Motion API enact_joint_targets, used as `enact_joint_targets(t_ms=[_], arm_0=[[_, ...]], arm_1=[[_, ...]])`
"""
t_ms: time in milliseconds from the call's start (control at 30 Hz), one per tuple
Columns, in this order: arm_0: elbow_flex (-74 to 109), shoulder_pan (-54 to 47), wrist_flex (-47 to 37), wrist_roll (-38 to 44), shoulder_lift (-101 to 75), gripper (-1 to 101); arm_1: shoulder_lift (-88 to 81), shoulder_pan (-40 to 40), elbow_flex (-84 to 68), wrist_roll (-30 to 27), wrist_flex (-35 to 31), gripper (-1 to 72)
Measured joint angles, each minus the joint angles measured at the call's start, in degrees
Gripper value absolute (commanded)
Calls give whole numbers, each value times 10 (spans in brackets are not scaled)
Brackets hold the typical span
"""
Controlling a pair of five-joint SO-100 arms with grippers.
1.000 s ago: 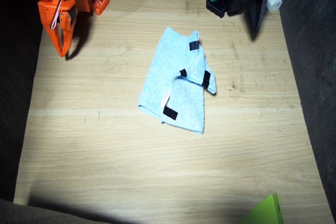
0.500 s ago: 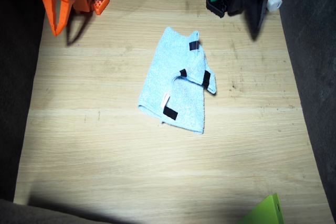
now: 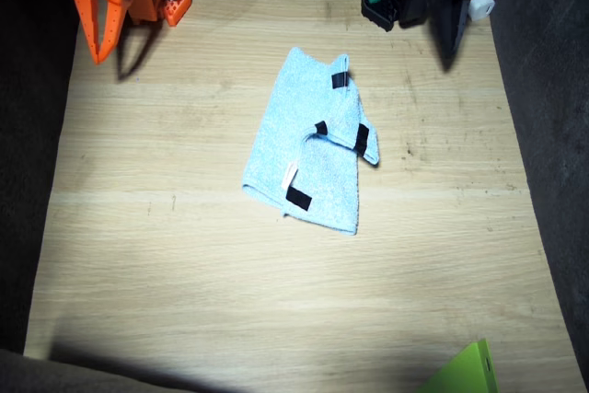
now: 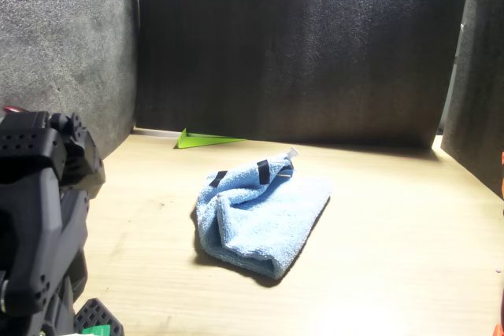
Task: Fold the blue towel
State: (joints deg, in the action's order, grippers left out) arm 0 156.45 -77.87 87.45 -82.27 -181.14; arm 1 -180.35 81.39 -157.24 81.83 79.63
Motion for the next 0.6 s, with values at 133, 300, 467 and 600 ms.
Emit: enact_joint_targets(t_ms=[133,300,467,600], arm_0=[[0,-2,4,-41,0,-3],[0,-11,4,-52,0,-3],[0,-6,4,-54,0,-3],[0,-6,4,-54,0,-3]], arm_1=[[0,13,0,-4,0,-1],[0,-4,0,6,0,-1],[0,-14,0,12,0,-1],[0,-13,0,16,0,-1]])
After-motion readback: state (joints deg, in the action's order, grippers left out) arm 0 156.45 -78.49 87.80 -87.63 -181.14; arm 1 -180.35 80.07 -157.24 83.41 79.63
